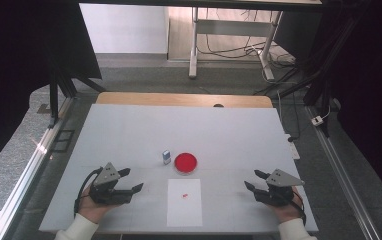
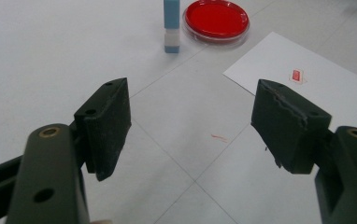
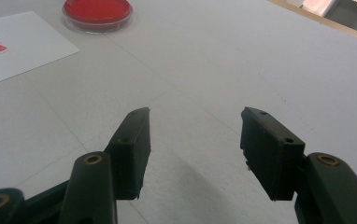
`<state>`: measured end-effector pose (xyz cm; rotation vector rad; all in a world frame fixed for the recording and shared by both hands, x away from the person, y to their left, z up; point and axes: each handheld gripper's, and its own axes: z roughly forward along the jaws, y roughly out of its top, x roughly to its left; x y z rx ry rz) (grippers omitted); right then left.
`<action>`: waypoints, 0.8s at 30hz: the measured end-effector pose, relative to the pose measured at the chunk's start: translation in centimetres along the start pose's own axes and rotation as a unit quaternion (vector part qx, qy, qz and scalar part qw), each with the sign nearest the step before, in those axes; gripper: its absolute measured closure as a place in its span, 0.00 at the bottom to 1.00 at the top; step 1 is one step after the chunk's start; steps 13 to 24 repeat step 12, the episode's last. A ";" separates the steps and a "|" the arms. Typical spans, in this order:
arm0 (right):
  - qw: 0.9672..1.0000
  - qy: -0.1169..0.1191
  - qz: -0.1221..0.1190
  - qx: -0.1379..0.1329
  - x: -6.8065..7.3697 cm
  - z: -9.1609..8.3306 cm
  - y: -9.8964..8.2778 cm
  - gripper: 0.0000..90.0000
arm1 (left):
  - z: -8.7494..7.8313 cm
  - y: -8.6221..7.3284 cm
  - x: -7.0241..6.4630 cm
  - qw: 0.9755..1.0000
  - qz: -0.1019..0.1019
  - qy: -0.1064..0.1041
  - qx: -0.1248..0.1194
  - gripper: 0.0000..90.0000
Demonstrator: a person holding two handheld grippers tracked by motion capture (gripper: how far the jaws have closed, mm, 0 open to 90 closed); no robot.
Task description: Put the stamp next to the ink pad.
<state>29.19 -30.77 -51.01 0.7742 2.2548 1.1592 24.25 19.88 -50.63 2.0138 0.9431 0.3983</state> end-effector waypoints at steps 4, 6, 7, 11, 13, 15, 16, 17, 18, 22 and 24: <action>1.000 -0.002 0.000 0.000 0.0 -0.1 0.0 0.47 | 0.0 0.0 0.1 1.000 -0.002 0.002 0.003 0.32; 1.000 -0.002 0.001 0.000 0.0 0.0 0.0 0.47 | 0.0 0.0 0.1 1.000 -0.002 0.002 0.003 0.32; 1.000 -0.003 0.001 0.001 0.0 0.0 0.0 0.47 | 0.1 0.0 0.1 1.000 -0.002 0.003 0.003 0.32; 1.000 -0.005 0.001 0.001 0.0 0.0 0.0 0.47 | 0.2 0.0 0.1 1.000 -0.002 0.005 0.008 0.32; 1.000 -0.005 0.001 0.001 0.0 0.0 0.0 0.47 | 0.2 0.0 0.1 1.000 -0.003 0.005 0.010 0.32; 1.000 -0.005 0.001 0.001 0.0 0.0 0.0 0.47 | 0.2 0.0 0.1 1.000 -0.003 0.005 0.010 0.32; 1.000 -0.005 0.001 0.001 0.0 0.0 0.0 0.47 | 0.2 0.0 0.1 1.000 -0.003 0.005 0.010 0.32; 1.000 -0.005 0.001 0.001 0.0 0.0 0.0 0.47 | 0.2 0.0 0.1 1.000 -0.003 0.005 0.010 0.32; 1.000 -0.005 0.001 0.001 0.0 0.0 0.0 0.47 | 0.2 0.0 0.1 1.000 -0.003 0.005 0.010 0.32; 1.000 -0.005 0.001 0.001 0.0 0.0 0.0 0.47 | 0.2 0.0 0.1 1.000 -0.003 0.005 0.010 0.32; 1.000 -0.005 0.001 0.001 0.0 0.0 0.0 0.47 | 0.2 0.0 0.1 1.000 -0.003 0.005 0.010 0.32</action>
